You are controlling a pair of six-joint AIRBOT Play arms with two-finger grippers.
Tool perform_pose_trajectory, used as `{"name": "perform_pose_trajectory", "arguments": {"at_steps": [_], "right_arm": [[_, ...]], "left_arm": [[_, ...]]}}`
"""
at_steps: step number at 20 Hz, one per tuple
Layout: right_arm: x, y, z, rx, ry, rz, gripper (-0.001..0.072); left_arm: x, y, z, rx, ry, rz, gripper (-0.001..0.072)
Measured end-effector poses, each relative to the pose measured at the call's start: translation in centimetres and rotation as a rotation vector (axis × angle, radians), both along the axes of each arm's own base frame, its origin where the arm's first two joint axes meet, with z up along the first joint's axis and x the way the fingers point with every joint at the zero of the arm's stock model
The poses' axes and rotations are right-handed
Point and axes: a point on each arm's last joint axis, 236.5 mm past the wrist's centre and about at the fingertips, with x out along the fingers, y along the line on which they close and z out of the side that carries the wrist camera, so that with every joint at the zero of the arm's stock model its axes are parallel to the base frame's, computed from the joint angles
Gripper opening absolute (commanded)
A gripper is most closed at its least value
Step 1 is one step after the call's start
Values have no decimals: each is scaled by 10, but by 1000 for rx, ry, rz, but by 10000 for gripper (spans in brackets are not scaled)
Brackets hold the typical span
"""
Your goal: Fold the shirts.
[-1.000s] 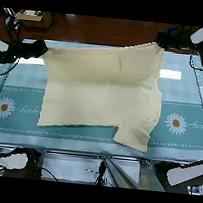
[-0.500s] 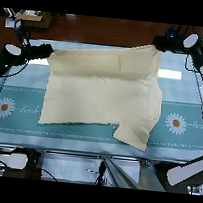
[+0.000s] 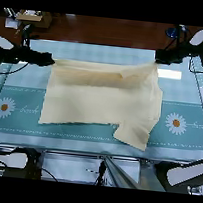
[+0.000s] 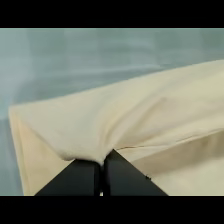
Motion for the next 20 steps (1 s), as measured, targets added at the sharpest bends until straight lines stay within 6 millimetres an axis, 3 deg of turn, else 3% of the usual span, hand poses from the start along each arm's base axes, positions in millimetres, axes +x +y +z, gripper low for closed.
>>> {"name": "perform_pose_trajectory", "arguments": {"at_steps": [6, 7, 9, 11, 13, 17, 18, 20], "right_arm": [[-37, -5, -42, -19, 226, -13, 30], [-40, -5, -45, -18, 246, -17, 63], [-44, -3, -50, -13, 273, -20, 347], [-51, -6, -49, -25, 290, 12, 374], [-69, -25, -42, -101, 339, 61, 382], [-119, -83, -22, -189, 438, 11, 399], [-133, -92, -20, -182, 455, -5, 461], [-165, -102, -21, -138, 479, -22, 463]], "left_arm": [[-36, 8, -46, 33, 240, 14, 29], [-39, 8, -51, 38, 259, 14, 118], [-43, 5, -55, 39, 286, 7, 366], [-44, 8, -52, 43, 299, 6, 395], [-54, 21, -43, 55, 337, -3, 394], [-110, 58, -28, 48, 448, 24, 396], [-133, 65, -31, 32, 485, 49, 404], [-180, 76, -42, -6, 552, 112, 423]]}}
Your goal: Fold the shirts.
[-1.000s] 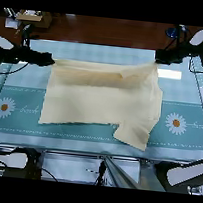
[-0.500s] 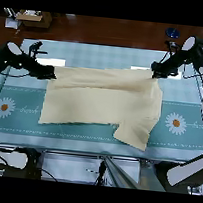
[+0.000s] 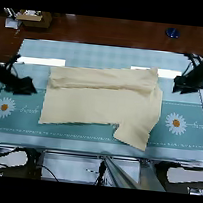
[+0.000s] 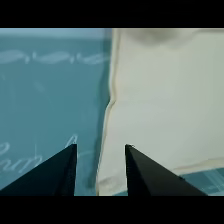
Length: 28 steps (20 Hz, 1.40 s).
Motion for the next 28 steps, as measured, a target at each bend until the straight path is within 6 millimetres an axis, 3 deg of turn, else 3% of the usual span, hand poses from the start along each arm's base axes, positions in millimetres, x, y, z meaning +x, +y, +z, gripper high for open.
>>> {"name": "perform_pose_trajectory", "arguments": {"at_steps": [1, 2, 4, 6, 12, 14, 15, 16, 17, 20, 24, 26, 28], "right_arm": [[-13, -1, -1, 30, -10, -9, 463], [-23, -1, -2, 57, -27, -22, 462], [-36, -1, -4, 95, -68, -47, 462], [-43, 2, -6, 122, -105, -63, 462], [-37, 16, -3, 200, -196, -94, 462], [-31, 21, 0, 225, -222, -107, 462], [-29, 24, 1, 239, -231, -111, 462], [-28, 26, 2, 249, -239, -116, 462], [-26, 28, 3, 258, -245, -119, 462], [-32, 31, 2, 271, -225, -118, 462], [-73, 33, -20, 293, -122, -156, 465], [-95, 39, -33, 324, -98, -203, 545], [-111, 46, -47, 346, -94, -248, 544]], "left_arm": [[-21, 0, -6, -26, 25, 28, 568], [-42, -3, -11, -63, 44, 54, 648], [-68, -16, -20, -142, 63, 106, 648], [-81, -27, -27, -196, 70, 144, 648], [-97, -57, -44, -278, 89, 181, 634], [-90, -63, -50, -280, 68, 190, 457], [-84, -67, -54, -275, 49, 193, 305], [-79, -69, -58, -263, 35, 191, 100], [-76, -71, -63, -247, 22, 181, 26], [-72, -84, -65, -263, 23, 159, 25], [-74, -91, -66, -270, 32, 141, 25], [-74, -92, -67, -272, 32, 136, 25], [-74, -93, -67, -273, 32, 132, 25]]}}
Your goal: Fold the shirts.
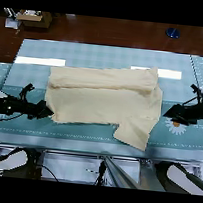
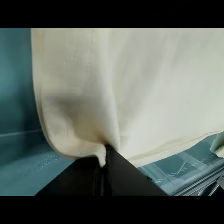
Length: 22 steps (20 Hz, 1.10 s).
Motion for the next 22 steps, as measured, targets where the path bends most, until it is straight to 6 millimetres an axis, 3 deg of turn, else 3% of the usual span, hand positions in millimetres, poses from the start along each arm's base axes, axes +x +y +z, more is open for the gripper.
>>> {"name": "perform_pose_trajectory", "arguments": {"at_steps": [8, 11, 14, 15, 19, 22], "right_arm": [[-14, 34, -36, 122, -24, -161, 524], [-18, 43, -46, 154, -20, -217, 385], [-13, 43, -54, 151, -53, -258, 84], [-9, 42, -55, 150, -72, -266, 31], [8, 50, -41, 203, -167, -234, 31], [28, 57, -8, 258, -253, -146, 31]], "left_arm": [[0, -1, 0, -1, -1, -5, 25], [0, -1, 0, -1, -1, -5, 25], [0, -1, 0, -1, -2, -5, 25], [0, -1, 0, -1, -2, -4, 25], [3, 1, 2, 7, -12, -9, 24], [32, 19, 14, 75, -109, -2, 24]]}}
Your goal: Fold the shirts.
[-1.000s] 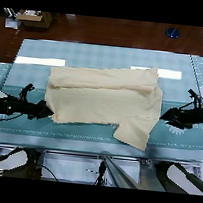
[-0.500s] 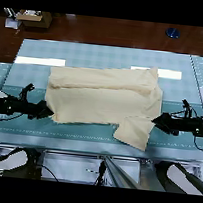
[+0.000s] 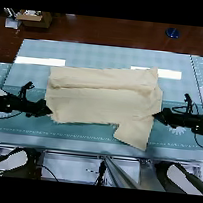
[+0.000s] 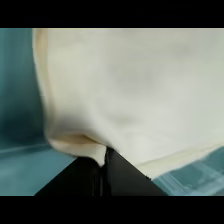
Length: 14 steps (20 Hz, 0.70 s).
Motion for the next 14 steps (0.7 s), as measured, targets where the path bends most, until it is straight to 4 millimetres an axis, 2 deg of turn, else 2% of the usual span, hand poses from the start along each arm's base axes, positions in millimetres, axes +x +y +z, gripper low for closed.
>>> {"name": "perform_pose_trajectory", "arguments": {"at_steps": [2, 5, 7, 10, 14], "right_arm": [[23, 0, 28, -15, -87, 47, 30], [75, 0, 70, -113, -256, 74, 30], [111, -2, 83, -183, -330, 52, 29], [160, 0, 85, -220, -369, 18, 29], [216, 3, 78, -211, -390, -29, 29]], "left_arm": [[28, -2, 32, -33, -90, 16, 24], [72, 3, 78, -40, -242, 50, 24], [96, 7, 100, -34, -320, 78, 24], [133, 17, 116, -11, -395, 126, 24], [176, 21, 111, -17, -405, 147, 24]]}}
